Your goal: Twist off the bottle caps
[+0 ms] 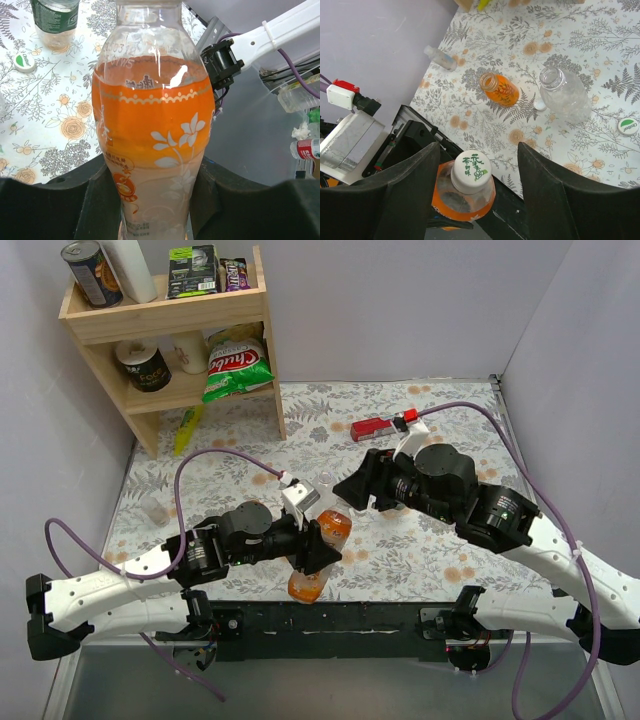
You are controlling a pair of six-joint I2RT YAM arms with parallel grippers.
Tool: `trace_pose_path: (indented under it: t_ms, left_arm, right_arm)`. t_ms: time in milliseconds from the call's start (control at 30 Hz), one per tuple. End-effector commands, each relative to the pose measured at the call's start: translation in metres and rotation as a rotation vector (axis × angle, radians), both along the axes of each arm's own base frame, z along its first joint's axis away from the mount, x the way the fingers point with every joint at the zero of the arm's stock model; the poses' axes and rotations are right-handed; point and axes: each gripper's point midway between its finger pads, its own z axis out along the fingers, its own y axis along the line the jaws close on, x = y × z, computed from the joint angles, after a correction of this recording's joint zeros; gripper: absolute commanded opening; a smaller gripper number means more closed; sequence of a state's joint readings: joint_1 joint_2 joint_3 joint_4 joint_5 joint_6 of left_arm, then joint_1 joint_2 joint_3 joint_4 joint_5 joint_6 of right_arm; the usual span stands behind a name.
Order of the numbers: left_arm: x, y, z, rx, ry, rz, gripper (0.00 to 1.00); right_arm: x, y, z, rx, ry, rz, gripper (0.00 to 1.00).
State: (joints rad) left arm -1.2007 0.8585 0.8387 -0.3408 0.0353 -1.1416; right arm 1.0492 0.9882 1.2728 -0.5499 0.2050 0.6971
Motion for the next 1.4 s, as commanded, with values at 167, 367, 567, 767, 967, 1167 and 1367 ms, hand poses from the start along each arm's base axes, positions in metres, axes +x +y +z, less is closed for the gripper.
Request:
trace_pose_path:
  t_ms: [167,367,567,767,967,1167,1367]
  left_arm:
    - [0.010,0.002,0.017,-0.015,-0.038,0.047,0.17]
    - [0.011,0.002,0.017,-0.012,-0.039,0.052,0.17]
    - [0.010,0.002,0.017,-0.012,-0.042,0.047,0.17]
    - [0.007,0.003,0.014,-0.012,-0.034,0.034,0.17]
    - [-0.026,-0.007,0.028,-0.148,-0.012,-0.152,0.18]
    - [-0.042,-0.011,0.043,-0.270,0.008,-0.264,0.18]
    - [-0.043,-0.006,0.056,-0.334,0.027,-0.356,0.18]
  right_arm:
    - [-0.008,0.013,0.012,0.078,0.022,0.049,0.61]
    - [-0.011,0.018,0.003,0.068,0.053,0.068,0.59]
    - [-0.009,0.016,0.006,0.092,0.035,0.053,0.48]
    - [-0.009,0.014,0.004,0.101,0.023,0.050,0.26]
    - [-0.018,0.015,0.016,0.165,-0.116,0.142,0.01]
    - [-0.046,0.009,0.043,0.228,-0.318,0.321,0.01]
    - [-0.088,0.004,0.061,0.318,-0.462,0.543,0.01]
